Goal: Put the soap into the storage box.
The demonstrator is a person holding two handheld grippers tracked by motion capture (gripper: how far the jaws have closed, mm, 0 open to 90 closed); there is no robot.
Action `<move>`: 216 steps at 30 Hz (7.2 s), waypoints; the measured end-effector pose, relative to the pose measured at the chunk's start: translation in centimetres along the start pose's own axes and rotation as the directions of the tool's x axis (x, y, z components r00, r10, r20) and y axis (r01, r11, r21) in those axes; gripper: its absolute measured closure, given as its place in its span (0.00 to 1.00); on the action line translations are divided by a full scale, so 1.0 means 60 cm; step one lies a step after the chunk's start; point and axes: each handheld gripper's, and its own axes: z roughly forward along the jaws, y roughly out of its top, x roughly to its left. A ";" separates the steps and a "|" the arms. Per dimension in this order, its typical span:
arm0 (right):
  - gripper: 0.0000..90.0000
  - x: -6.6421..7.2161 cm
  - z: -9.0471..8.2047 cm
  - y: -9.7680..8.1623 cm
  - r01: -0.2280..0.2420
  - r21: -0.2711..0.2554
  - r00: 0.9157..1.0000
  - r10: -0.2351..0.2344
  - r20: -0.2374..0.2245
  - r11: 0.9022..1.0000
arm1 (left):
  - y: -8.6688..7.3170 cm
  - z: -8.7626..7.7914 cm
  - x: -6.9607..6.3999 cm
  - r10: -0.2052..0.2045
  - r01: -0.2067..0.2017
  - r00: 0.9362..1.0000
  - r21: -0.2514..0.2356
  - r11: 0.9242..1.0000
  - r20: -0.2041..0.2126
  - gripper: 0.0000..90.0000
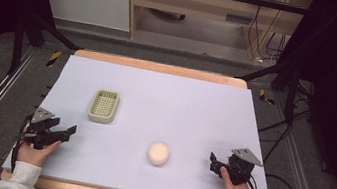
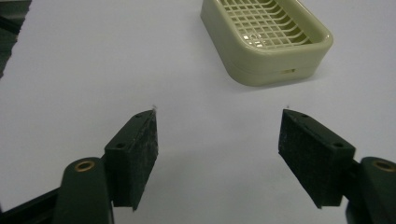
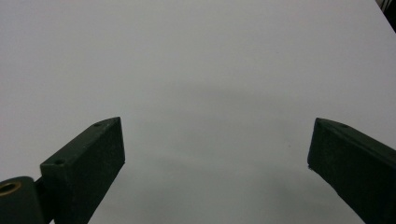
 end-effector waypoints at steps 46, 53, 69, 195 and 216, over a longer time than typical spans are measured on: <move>0.05 -0.005 0.001 -0.001 -0.028 0.001 1.000 0.028 -0.012 1.000 | 0.011 -0.011 -0.080 0.136 -0.135 0.986 -0.020 0.991 0.094 0.30; 0.05 -0.004 0.001 -0.001 -0.025 0.004 1.000 0.025 -0.013 1.000 | 0.014 -0.010 -0.085 0.137 -0.135 0.986 -0.020 0.991 0.095 0.28; 0.05 -0.004 0.002 0.000 -0.020 0.005 1.000 0.020 -0.012 1.000 | 0.020 -0.008 -0.110 0.161 -0.159 0.979 -0.027 0.987 0.124 0.26; 0.05 -0.002 0.002 0.000 -0.015 0.015 1.000 0.015 -0.013 1.000 | 0.094 0.115 -0.408 0.380 -0.443 0.828 0.066 0.894 0.412 0.14; 0.05 -0.002 0.003 0.000 -0.012 0.016 1.000 0.012 -0.013 1.000 | 0.081 0.145 -0.417 0.377 -0.469 0.825 0.138 0.873 0.420 0.15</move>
